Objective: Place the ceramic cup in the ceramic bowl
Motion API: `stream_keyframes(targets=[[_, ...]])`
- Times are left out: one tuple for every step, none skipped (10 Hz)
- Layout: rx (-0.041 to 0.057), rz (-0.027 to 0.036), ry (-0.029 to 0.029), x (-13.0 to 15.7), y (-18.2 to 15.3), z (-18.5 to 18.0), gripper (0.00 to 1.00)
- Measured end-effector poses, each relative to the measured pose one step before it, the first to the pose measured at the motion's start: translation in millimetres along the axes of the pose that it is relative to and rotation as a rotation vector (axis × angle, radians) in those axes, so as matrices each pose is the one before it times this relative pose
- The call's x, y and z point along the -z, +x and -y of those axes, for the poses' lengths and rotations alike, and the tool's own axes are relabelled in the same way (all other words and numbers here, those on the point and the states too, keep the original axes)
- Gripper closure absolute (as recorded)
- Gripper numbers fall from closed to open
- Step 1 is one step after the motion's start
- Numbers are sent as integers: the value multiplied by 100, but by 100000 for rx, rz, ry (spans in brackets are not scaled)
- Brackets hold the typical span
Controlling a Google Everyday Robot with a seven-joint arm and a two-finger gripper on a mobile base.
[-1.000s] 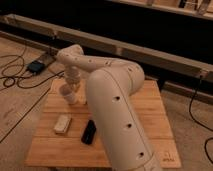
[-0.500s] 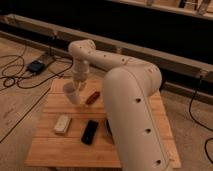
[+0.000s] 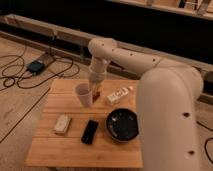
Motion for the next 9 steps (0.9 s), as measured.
stream_keyframes(targets=[[-1080,916,-563,761,1642,1361,100],[-1076,646,-378,653,1834,1364,100],[-1418,591,-311,449,1912,1468,100],[-1266,517,-188,240,1466,1053,100],[-1886,802,-98,155,1472,1383,100],[-1652,750,-55,81,1150,1171,100],[-2569,799,386,-60,1252,1680,100],[-2003,734,442,-239,741,1246,100],[-1523,737,488,-304,394,978,100]])
